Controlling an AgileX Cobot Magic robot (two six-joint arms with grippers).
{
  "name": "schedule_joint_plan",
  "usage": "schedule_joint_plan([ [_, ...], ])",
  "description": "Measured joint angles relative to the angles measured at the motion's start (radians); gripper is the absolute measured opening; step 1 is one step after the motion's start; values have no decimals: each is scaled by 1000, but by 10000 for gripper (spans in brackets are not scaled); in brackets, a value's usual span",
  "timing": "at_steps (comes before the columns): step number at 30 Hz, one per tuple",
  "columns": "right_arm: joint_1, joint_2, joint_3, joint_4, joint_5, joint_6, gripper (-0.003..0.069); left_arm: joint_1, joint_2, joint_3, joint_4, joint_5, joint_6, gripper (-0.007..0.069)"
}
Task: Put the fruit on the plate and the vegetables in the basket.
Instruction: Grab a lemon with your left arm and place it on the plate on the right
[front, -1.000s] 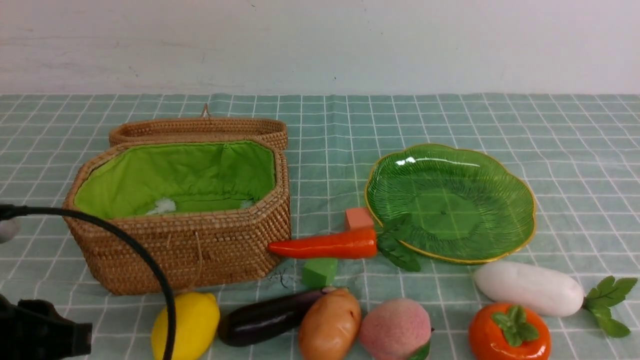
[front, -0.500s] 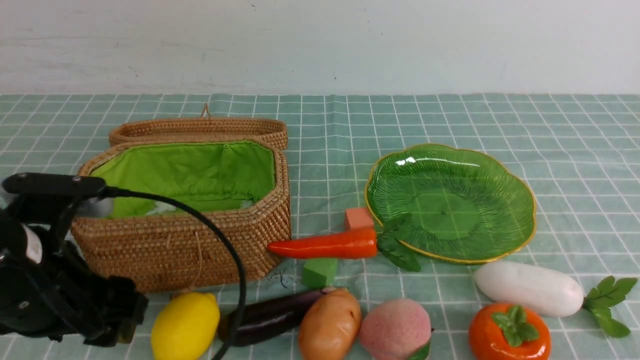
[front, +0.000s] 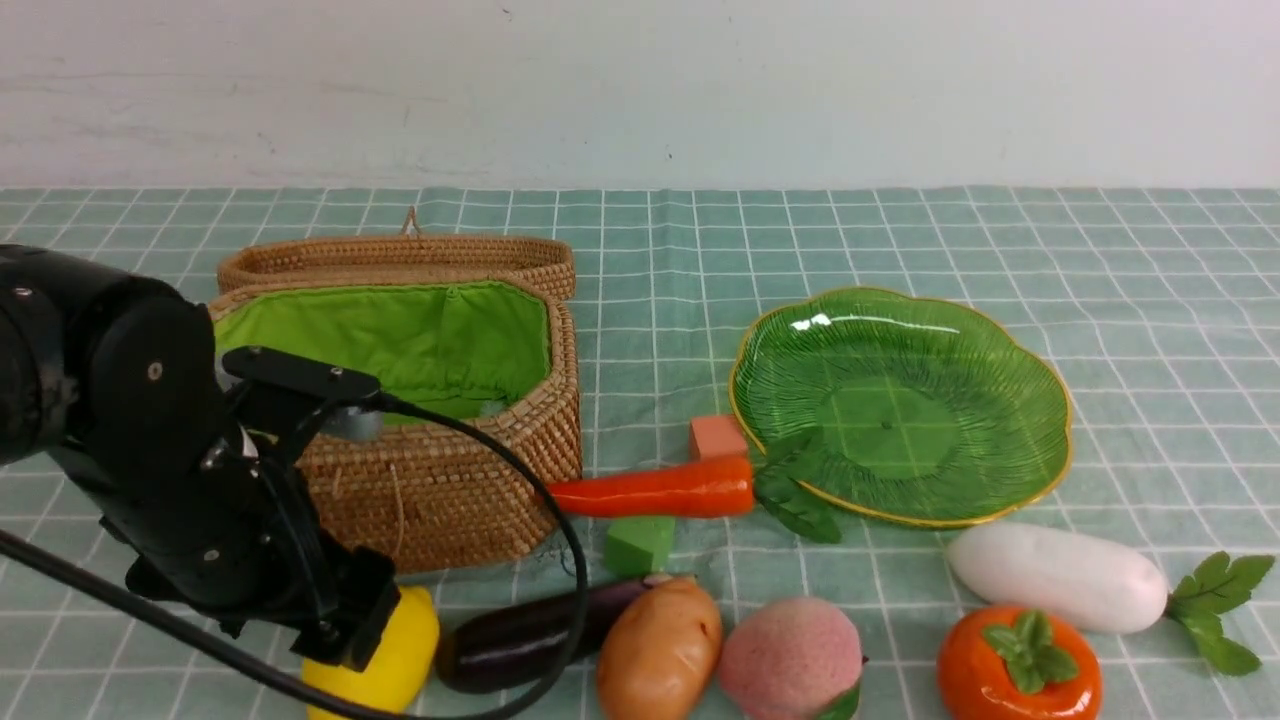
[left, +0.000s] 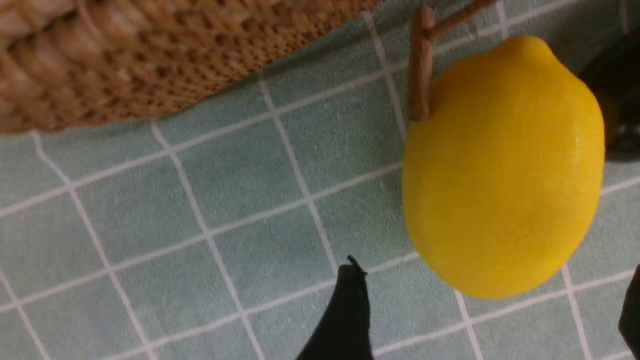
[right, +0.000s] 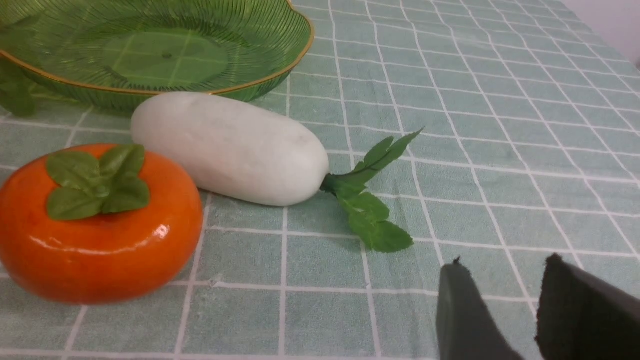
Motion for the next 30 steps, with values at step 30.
schedule_joint_plan([
  [30,0,0,0,-1,0,0,242,0,170,-61,-33,18,42,578],
])
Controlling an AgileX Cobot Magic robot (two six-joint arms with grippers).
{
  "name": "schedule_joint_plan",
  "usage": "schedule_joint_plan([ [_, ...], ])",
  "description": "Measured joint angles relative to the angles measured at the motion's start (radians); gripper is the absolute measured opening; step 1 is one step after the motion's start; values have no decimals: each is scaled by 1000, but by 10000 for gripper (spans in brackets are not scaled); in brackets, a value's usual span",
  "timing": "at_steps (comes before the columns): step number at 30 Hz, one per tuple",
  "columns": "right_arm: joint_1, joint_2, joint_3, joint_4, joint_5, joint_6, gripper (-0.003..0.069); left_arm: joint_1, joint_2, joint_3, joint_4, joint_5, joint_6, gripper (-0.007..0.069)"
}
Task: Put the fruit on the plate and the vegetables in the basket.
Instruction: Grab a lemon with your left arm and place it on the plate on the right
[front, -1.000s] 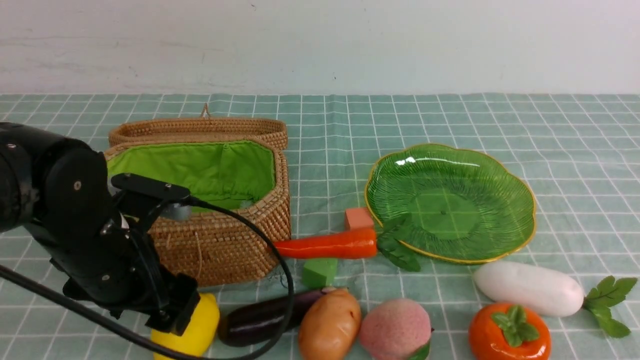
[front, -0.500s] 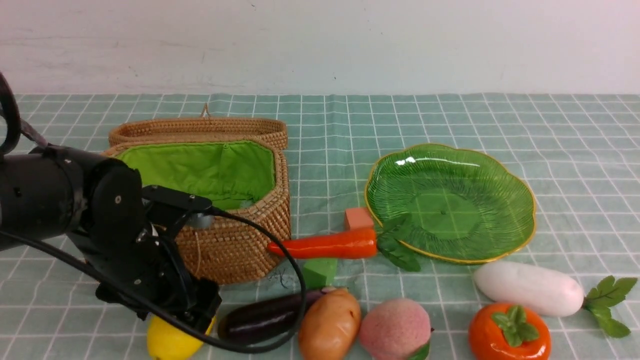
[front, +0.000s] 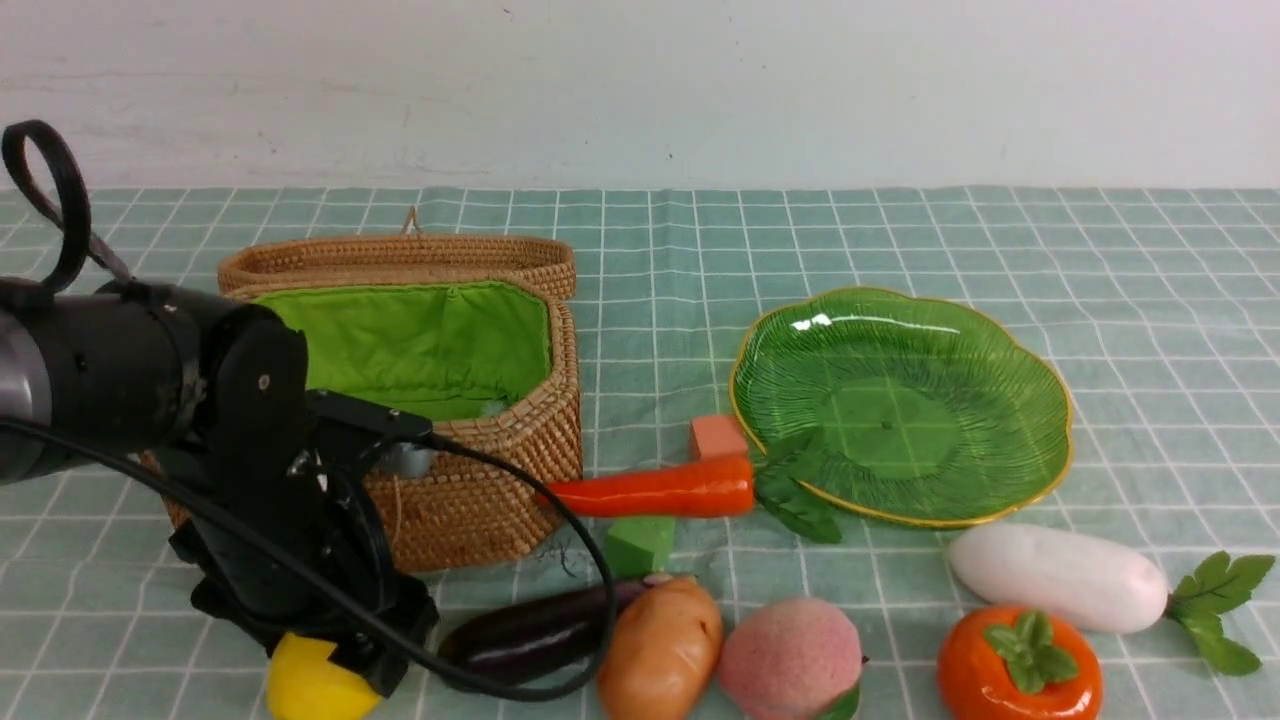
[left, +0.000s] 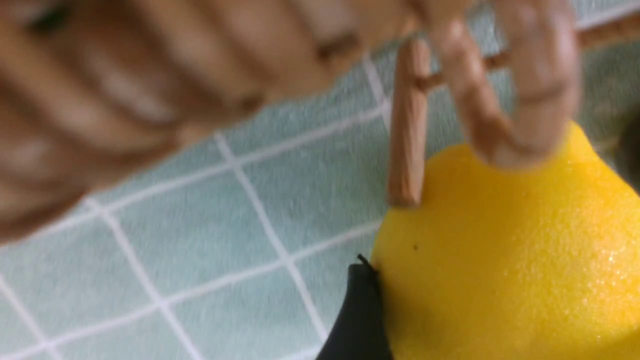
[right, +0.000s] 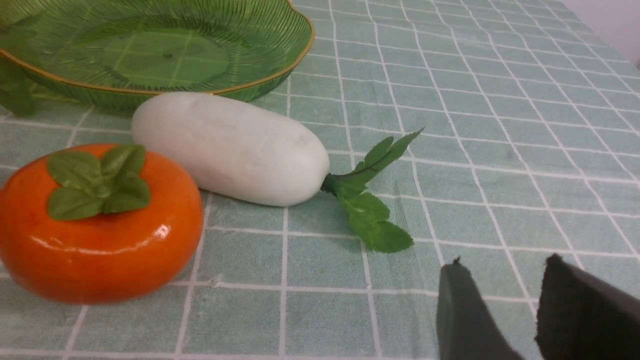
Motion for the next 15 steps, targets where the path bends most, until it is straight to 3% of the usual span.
schedule_joint_plan([
  [6,0,0,0,0,0,0,242,0,-66,-56,-21,118,22,578],
  [15,0,0,0,-1,0,0,242,-3,-229,-80,-246,207,186,578],
])
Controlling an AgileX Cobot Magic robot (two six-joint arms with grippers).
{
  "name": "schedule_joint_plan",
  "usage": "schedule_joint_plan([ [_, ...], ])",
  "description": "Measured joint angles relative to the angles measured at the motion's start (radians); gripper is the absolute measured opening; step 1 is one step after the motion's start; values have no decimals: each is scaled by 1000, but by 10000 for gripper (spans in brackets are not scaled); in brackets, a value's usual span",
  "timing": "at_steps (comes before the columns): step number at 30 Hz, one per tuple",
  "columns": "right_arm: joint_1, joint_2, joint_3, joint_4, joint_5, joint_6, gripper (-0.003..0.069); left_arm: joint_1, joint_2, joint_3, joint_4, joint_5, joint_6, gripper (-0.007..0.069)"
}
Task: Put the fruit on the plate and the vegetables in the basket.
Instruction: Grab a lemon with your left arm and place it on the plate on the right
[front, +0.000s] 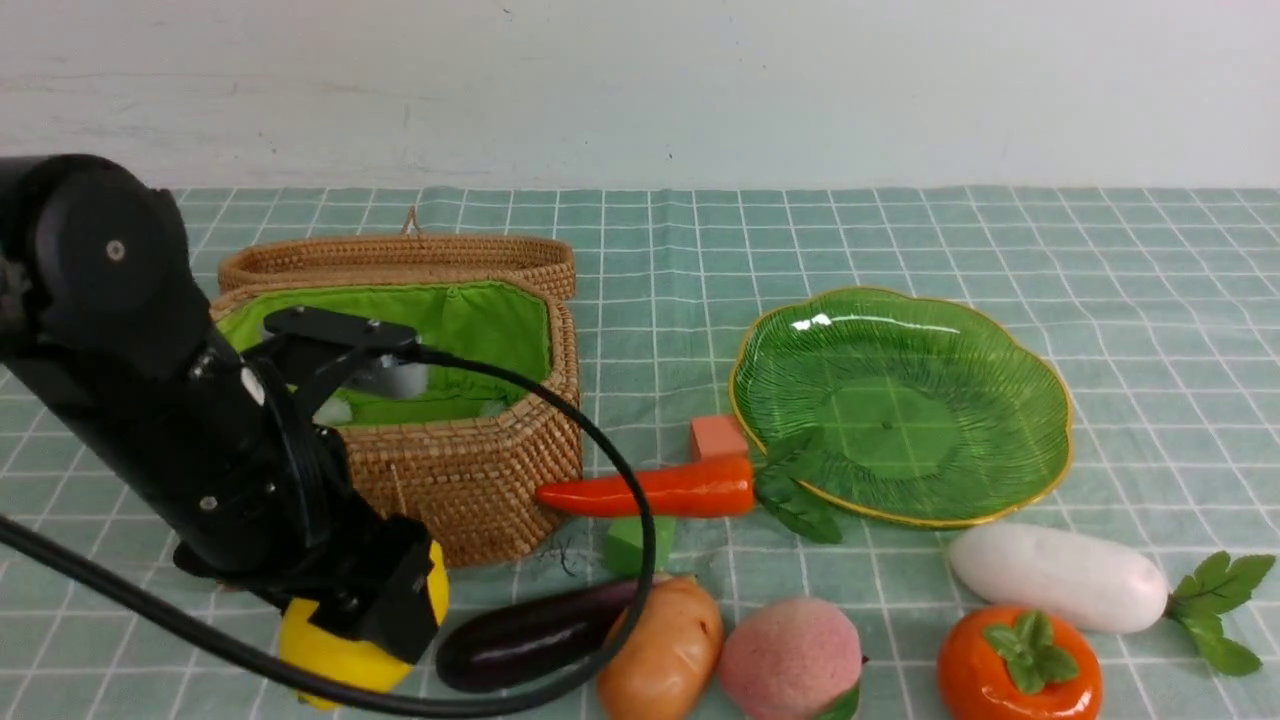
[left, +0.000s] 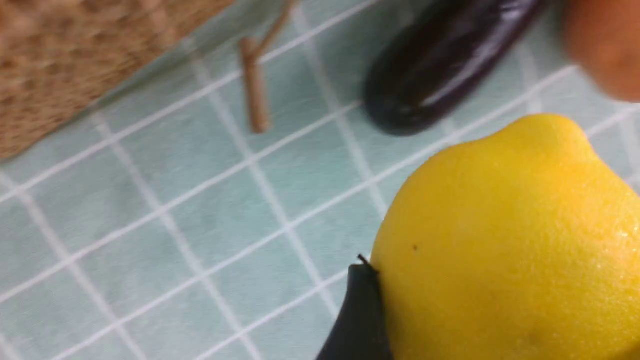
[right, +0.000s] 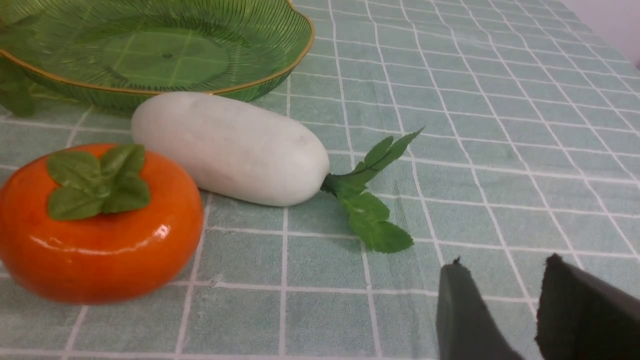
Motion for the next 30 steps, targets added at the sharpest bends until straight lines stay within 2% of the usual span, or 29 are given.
schedule_joint_plan([
  [2,0,0,0,0,0,0,242,-10,-1,-18,-12,8,10,578],
  [7,0,0,0,0,0,0,242,-153,33,-186,-4,12,22,578],
  [8,0,0,0,0,0,0,242,-153,36,-194,-4,11,22,578],
  [10,0,0,0,0,0,0,242,-236,95,-302,32,-1,10,578],
  [13,0,0,0,0,0,0,242,-298,196,-455,90,-2,-8,578],
  [14,0,0,0,0,0,0,242,-304,213,-466,93,-2,-10,578],
  [17,0,0,0,0,0,0,242,-338,374,-667,132,3,-29,578],
  [24,0,0,0,0,0,0,242,-367,674,-1036,131,3,-50,578],
  [30,0,0,0,0,0,0,242,-389,848,-1146,123,-164,-51,578],
])
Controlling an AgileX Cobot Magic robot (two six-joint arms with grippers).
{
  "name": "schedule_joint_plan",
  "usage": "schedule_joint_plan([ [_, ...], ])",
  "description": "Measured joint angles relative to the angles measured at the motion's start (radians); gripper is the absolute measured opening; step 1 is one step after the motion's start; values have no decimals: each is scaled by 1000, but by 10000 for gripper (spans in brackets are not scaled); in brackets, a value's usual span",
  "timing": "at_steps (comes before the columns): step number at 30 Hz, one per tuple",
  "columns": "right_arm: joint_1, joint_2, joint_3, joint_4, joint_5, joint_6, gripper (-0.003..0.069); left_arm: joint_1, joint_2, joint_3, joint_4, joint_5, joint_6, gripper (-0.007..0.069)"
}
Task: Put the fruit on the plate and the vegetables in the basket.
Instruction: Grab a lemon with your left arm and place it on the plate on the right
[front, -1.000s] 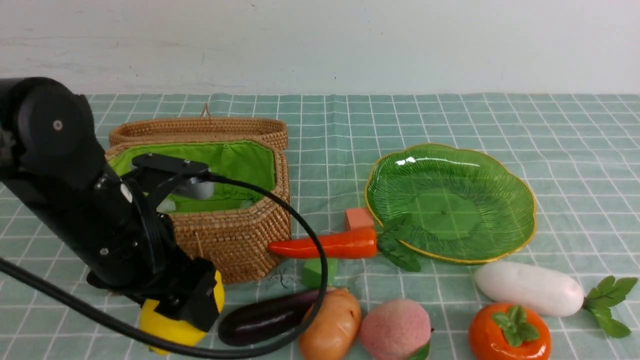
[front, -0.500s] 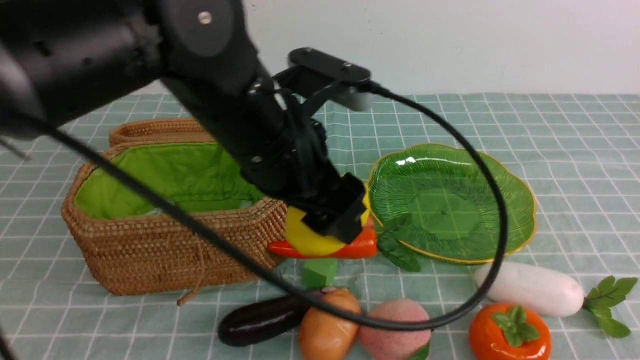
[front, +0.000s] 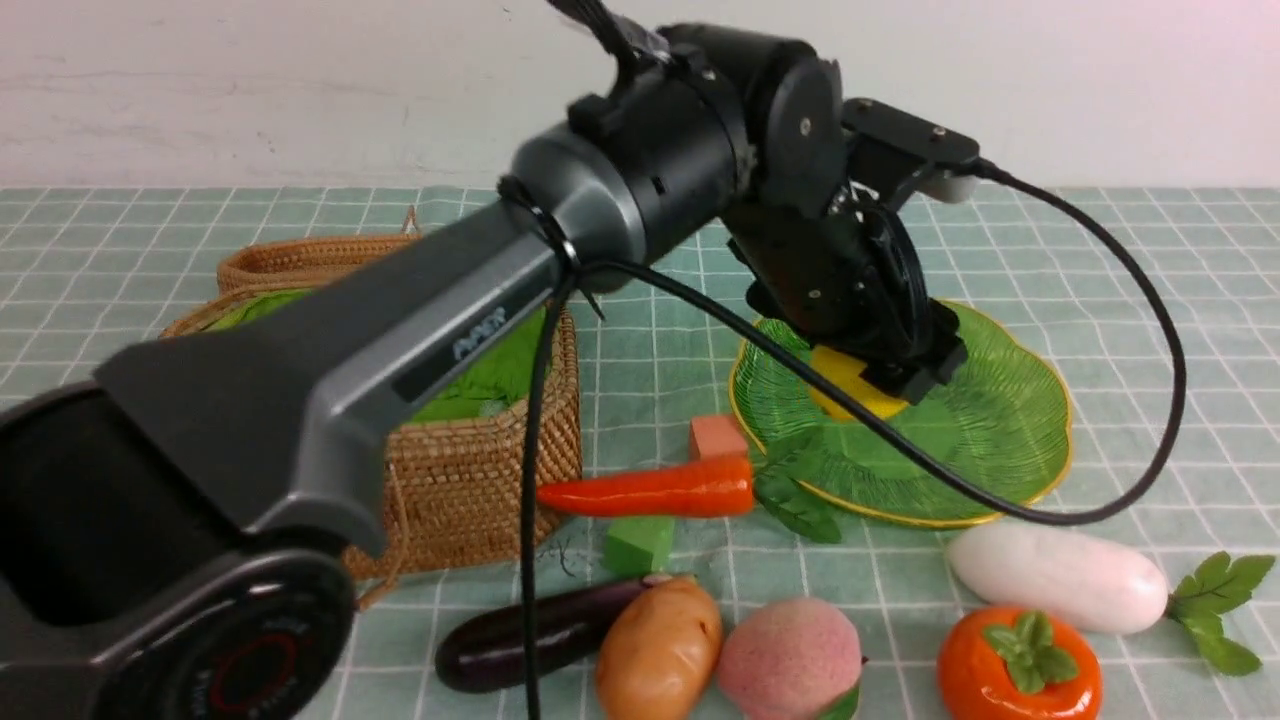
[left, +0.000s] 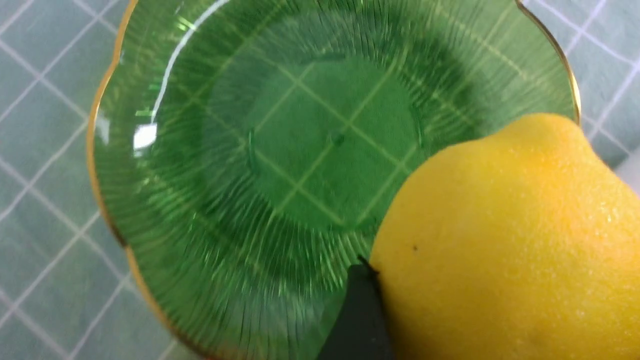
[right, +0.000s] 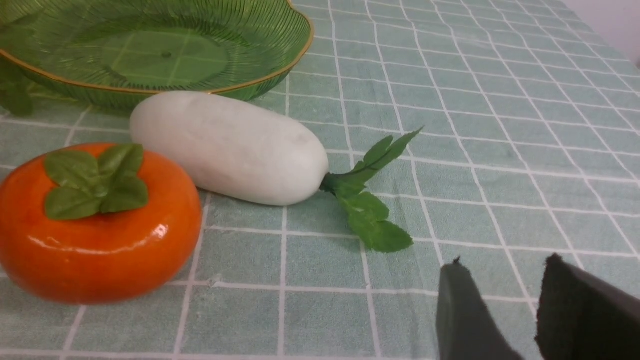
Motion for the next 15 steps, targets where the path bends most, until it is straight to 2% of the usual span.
schedule_joint_plan([
  [7,0,0,0,0,0,0,242,-6,103,-1,-25,-208,-3,578],
  [15,0,0,0,0,0,0,242,-6,148,-2,-38,-261,-116,578],
])
